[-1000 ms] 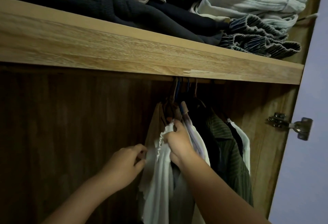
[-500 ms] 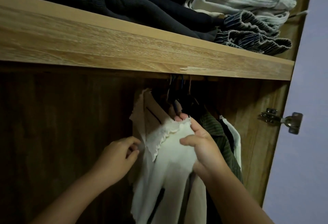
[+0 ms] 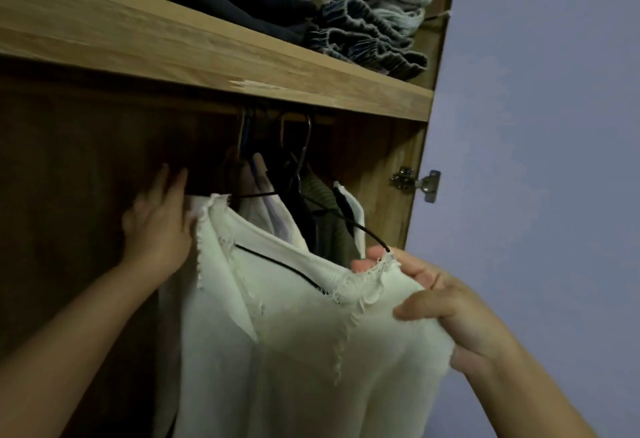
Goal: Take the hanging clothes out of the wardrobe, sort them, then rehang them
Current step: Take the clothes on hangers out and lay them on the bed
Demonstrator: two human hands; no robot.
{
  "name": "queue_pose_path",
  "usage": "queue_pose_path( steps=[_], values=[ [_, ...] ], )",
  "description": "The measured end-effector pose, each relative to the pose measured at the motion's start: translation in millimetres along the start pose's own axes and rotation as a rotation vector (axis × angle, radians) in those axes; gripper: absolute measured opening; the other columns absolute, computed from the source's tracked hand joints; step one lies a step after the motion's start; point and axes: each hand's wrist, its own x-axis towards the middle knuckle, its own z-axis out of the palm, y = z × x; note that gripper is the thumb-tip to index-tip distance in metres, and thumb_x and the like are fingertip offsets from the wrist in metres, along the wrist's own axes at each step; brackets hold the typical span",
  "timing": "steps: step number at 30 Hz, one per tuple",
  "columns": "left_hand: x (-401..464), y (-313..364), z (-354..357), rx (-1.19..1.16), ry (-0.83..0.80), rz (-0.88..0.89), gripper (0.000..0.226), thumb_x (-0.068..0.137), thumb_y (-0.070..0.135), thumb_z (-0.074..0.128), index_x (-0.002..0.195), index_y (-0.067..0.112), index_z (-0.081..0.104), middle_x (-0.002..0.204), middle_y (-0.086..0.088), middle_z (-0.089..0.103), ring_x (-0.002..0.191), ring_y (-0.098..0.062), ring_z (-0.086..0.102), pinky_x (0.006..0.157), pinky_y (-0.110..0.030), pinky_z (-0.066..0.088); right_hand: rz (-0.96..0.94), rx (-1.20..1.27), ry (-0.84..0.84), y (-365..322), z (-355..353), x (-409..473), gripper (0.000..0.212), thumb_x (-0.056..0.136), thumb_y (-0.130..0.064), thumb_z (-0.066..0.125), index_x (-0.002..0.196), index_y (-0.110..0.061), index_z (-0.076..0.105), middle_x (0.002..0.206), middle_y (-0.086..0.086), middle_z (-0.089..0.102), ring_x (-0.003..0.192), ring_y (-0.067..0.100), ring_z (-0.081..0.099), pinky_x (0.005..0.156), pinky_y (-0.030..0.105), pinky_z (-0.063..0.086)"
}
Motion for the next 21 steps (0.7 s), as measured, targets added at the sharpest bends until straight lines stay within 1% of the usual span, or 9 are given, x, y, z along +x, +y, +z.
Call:
queue_pose_path(
  steps=[2, 3, 5, 7, 9, 12, 15, 18, 21],
  values=[
    [-8, 7, 2, -0.004, -0.022, 0.138, 0.047, 0.093, 0.012, 0.049, 0.139, 0.016, 0.042, 0.153, -0.009, 0.027, 0.14, -0.032, 0.02, 0.111, -0.052, 0.014, -0.002, -0.037, 0.015, -7, -11, -31, 0.059, 0.054, 0.021, 0.043, 0.093, -0.01, 0.075, 0.106, 0.016, 0.07, 0.092, 0.03, 0.069, 0.073, 0.04, 0.058],
    [-13, 13, 3, -0.018, -0.033, 0.228, 0.034, 0.092, 0.01, 0.052, 0.125, 0.014, 0.055, 0.144, -0.011, 0.042, 0.136, -0.033, 0.028, 0.11, -0.053, 0.015, -0.01, -0.053, 0.024, -10, -16, -48, 0.059, 0.053, 0.02, 0.047, 0.095, -0.01, 0.075, 0.106, 0.015, 0.07, 0.093, 0.03, 0.068, 0.074, 0.04, 0.057],
    [-30, 29, 1, -0.054, -0.081, 0.373, 0.013, 0.089, 0.008, 0.056, 0.089, 0.021, 0.059, 0.104, -0.012, 0.064, 0.107, -0.035, 0.053, 0.092, -0.051, 0.035, -0.037, -0.078, 0.032, -18, -27, -85, 0.056, 0.053, 0.015, 0.054, 0.099, -0.01, 0.073, 0.107, 0.013, 0.07, 0.096, 0.029, 0.067, 0.08, 0.04, 0.056],
    [-54, 49, -2, -0.098, -0.139, 0.443, 0.02, 0.087, 0.011, 0.059, 0.074, 0.023, 0.05, 0.075, -0.004, 0.058, 0.075, -0.027, 0.054, 0.064, -0.038, 0.038, -0.053, -0.129, 0.052, -27, -36, -125, 0.052, 0.057, 0.011, 0.057, 0.101, -0.011, 0.072, 0.109, 0.011, 0.069, 0.099, 0.027, 0.066, 0.084, 0.039, 0.054],
    [-79, 72, -4, -0.105, -0.124, 0.472, 0.022, 0.087, 0.019, 0.061, 0.069, 0.019, 0.05, 0.064, -0.002, 0.053, 0.063, -0.024, 0.049, 0.055, -0.035, 0.036, -0.052, -0.213, 0.143, -36, -43, -166, 0.051, 0.061, 0.013, 0.058, 0.103, -0.013, 0.073, 0.112, 0.01, 0.069, 0.099, 0.024, 0.067, 0.081, 0.034, 0.055],
    [-125, 110, -2, -0.171, -0.1, 0.49, 0.034, 0.081, 0.044, 0.044, 0.063, 0.016, 0.046, 0.053, -0.003, 0.046, 0.053, -0.028, 0.048, 0.052, -0.037, 0.041, -0.039, -0.481, 0.373, -50, -52, -227, 0.038, 0.071, -0.001, 0.06, 0.105, -0.012, 0.072, 0.104, 0.007, 0.071, 0.09, 0.019, 0.068, 0.076, 0.026, 0.054],
    [-170, 149, -1, -0.249, -0.07, 0.588, 0.039, 0.079, 0.046, 0.033, 0.061, 0.013, 0.044, 0.051, 0.003, 0.032, 0.05, -0.028, 0.048, 0.051, -0.038, 0.042, 0.013, -0.904, 0.593, -62, -51, -282, 0.015, 0.081, -0.021, 0.068, 0.081, -0.006, 0.069, 0.067, -0.003, 0.061, 0.061, 0.01, 0.052, 0.056, 0.019, 0.041],
    [-207, 180, 16, -0.338, -0.133, 0.62, 0.035, 0.083, 0.049, 0.034, 0.062, 0.02, 0.04, 0.052, 0.006, 0.031, 0.047, -0.022, 0.039, 0.05, -0.036, 0.042, 0.005, -1.262, 0.842, -63, -54, -335, 0.043, 0.089, -0.021, 0.062, 0.054, -0.014, 0.038, 0.045, -0.009, 0.028, 0.047, 0.006, 0.024, 0.044, 0.018, 0.021],
    [-242, 220, 25, -0.416, -0.175, 0.68, 0.045, 0.086, 0.053, 0.035, 0.058, 0.019, 0.043, 0.051, 0.003, 0.032, 0.046, -0.026, 0.043, 0.049, -0.04, 0.043, -0.044, -1.411, 1.084, -58, -55, -391, 0.046, 0.09, -0.023, 0.059, 0.055, -0.016, 0.029, 0.046, -0.005, 0.029, 0.048, 0.01, 0.026, 0.047, 0.024, 0.02]
  ],
)
